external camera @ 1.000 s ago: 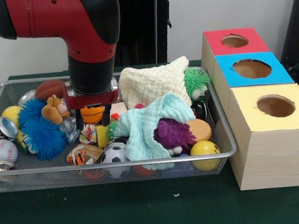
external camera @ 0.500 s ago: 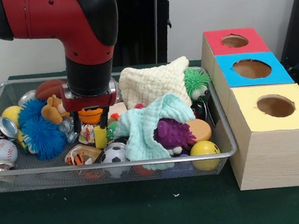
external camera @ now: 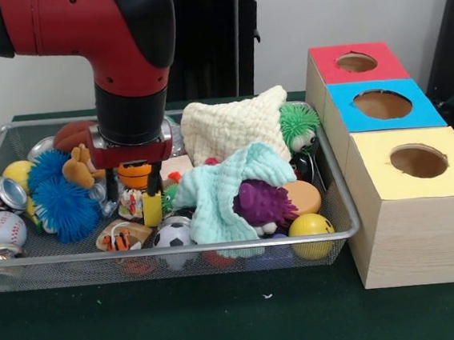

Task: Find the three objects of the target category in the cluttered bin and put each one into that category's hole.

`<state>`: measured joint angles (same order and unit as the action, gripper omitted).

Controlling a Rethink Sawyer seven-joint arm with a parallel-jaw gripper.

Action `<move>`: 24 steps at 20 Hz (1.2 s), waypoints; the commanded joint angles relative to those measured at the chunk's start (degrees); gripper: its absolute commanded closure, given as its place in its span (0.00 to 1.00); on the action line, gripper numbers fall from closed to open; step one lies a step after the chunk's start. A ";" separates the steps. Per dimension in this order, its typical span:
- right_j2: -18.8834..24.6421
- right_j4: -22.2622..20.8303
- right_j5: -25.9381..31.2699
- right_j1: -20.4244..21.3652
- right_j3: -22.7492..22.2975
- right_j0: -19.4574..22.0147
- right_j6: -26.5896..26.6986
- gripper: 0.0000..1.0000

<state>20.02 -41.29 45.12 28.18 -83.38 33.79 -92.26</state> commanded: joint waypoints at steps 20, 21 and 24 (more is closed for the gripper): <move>-0.38 -1.19 5.88 -0.04 -0.47 0.19 8.24 0.00; -0.42 -1.25 5.87 -0.33 -0.13 0.11 8.10 0.00; -0.49 -1.39 5.70 -1.20 0.65 -0.02 7.73 0.00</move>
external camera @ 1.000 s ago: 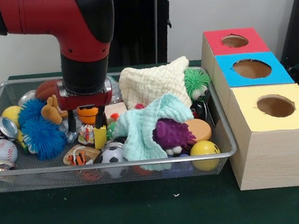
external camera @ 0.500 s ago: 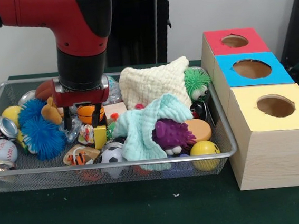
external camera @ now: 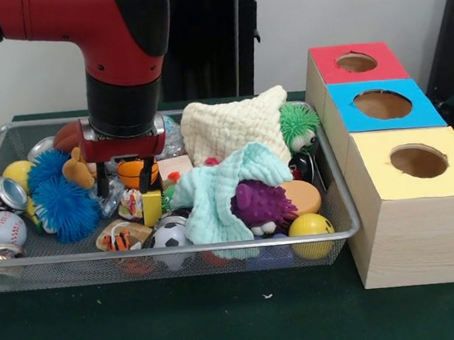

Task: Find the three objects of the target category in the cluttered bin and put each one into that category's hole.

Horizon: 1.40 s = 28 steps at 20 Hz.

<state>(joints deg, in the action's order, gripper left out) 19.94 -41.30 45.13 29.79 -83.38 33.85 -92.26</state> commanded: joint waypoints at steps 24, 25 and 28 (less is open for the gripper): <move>-1.53 -4.11 1.53 -6.47 1.78 0.52 7.64 0.00; -1.37 -3.99 1.65 -6.61 1.92 0.70 7.96 0.00; -1.06 -3.99 2.16 -6.84 2.40 1.01 9.14 0.00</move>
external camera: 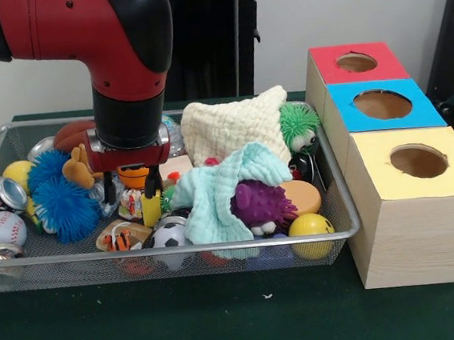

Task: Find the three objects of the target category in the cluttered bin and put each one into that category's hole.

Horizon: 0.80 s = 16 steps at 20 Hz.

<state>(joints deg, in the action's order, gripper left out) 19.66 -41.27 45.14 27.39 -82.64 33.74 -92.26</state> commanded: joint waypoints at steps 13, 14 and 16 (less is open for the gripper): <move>-0.03 -2.79 3.84 -0.88 0.56 2.44 11.14 0.00; 0.05 -2.73 4.08 -0.77 0.56 2.43 11.26 0.00; 0.12 -2.40 4.24 -0.21 0.18 2.52 10.99 0.00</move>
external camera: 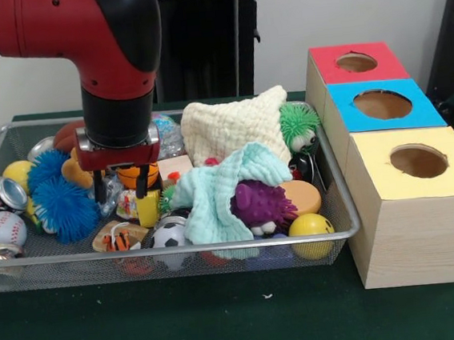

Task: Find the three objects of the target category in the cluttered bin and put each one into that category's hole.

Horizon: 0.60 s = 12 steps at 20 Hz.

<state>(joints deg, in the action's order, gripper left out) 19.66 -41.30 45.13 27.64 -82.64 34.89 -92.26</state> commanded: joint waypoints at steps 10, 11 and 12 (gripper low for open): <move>0.65 -2.18 3.81 -0.92 0.56 1.78 10.39 0.00; 0.68 -2.18 3.63 -1.15 0.72 1.78 10.10 0.00; 0.65 -2.18 3.36 -1.39 0.85 1.74 9.65 0.00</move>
<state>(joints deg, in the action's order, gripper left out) 19.65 -41.30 45.13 27.83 -82.64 36.35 -92.26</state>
